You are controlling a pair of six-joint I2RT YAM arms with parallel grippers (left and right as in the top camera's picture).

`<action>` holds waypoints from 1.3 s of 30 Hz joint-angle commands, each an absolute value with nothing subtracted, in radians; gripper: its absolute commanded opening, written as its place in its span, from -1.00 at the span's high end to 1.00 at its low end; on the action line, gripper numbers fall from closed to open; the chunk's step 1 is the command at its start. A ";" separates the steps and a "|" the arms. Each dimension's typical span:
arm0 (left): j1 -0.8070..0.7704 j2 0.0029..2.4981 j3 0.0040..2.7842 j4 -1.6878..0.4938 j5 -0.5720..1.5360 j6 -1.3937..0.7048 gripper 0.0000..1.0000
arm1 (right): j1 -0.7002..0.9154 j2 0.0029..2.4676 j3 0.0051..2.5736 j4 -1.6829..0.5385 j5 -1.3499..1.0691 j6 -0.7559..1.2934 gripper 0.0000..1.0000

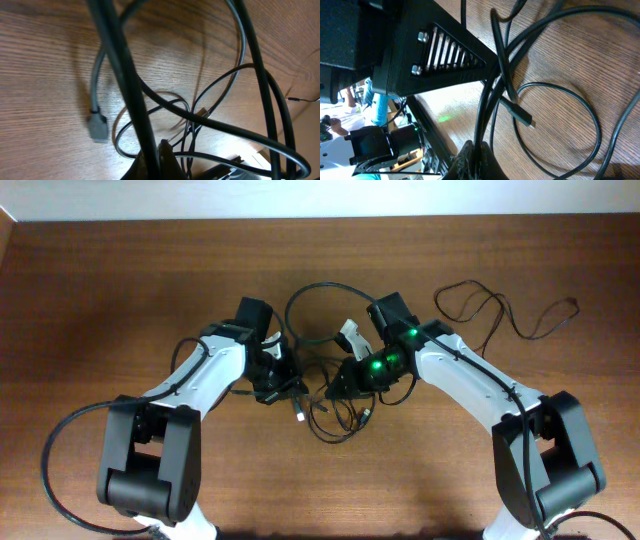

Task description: Untangle cables

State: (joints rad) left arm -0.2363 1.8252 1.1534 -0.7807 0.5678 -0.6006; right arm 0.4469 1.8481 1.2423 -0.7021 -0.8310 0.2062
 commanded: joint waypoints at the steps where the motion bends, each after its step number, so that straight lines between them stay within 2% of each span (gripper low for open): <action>1: -0.235 1.820 1.146 -0.765 0.572 -0.617 1.00 | 0.452 1.855 1.235 -0.699 -0.822 0.199 0.92; 4: -0.210 1.820 1.150 -0.754 0.735 -0.584 1.00 | 0.452 1.855 1.235 -0.702 -0.791 0.199 0.92; 7: -0.150 1.820 1.170 -0.735 1.131 -0.405 1.00 | 0.452 1.855 1.235 -0.704 -0.738 0.200 0.92; 9: -0.129 1.820 1.170 -0.751 1.176 -0.402 1.00 | 0.452 1.855 1.235 -0.705 -0.697 0.200 0.92; 12: -0.109 1.820 1.170 -0.780 1.127 -0.338 1.00 | 0.451 1.855 1.235 -0.730 -0.581 0.200 0.92; 15: -0.090 1.820 1.170 -0.814 0.959 -0.338 1.00 | 0.451 1.855 1.234 -0.773 -0.443 0.200 0.92; 18: -0.069 1.820 1.170 -0.830 0.730 -0.339 1.00 | 0.451 1.855 1.233 -0.811 -0.434 0.199 0.91; 20: -0.052 1.820 1.170 -0.858 0.567 -0.339 0.96 | 0.451 1.855 1.233 -0.823 -0.501 0.180 0.91; 22: -0.040 1.820 1.170 -0.870 0.510 -0.338 0.88 | 0.451 1.855 1.233 -0.822 -0.640 0.094 0.91; 24: -0.033 1.820 1.171 -0.868 0.508 -0.315 0.78 | 0.451 1.855 1.233 -0.823 -0.833 -0.044 0.91; 27: -0.033 1.820 1.190 -0.865 0.615 -0.141 0.87 | 0.451 1.855 1.233 -0.806 -0.927 -0.075 0.92; 29: -0.035 1.820 1.201 -0.867 0.720 -0.046 0.63 | 0.451 1.855 1.233 -0.776 -0.968 -0.074 0.92; 30: -0.035 1.820 1.203 -0.866 0.727 -0.043 0.36 | 0.451 1.855 1.233 -0.751 -0.994 -0.071 0.92; 31: -0.035 1.820 1.203 -0.865 0.726 -0.036 -0.15 | 0.451 1.855 1.233 -0.726 -1.025 -0.071 0.92; 33: -0.035 1.820 1.203 -0.869 0.718 -0.036 -0.53 | 0.451 1.855 1.233 -0.690 -1.043 -0.036 0.92; 36: -0.038 1.820 1.203 -0.903 0.718 -0.028 -0.59 | 0.450 1.855 1.233 -0.561 -1.036 0.173 0.92; 39: -0.051 1.820 1.203 -0.968 0.725 -0.030 -0.40 | 0.450 1.855 1.233 -0.453 -1.036 0.395 0.92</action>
State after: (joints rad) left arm -0.0387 1.8252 1.1881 -0.9390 0.6998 -0.0479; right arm 0.4469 1.8500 1.2320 -0.4896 -1.0092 0.2134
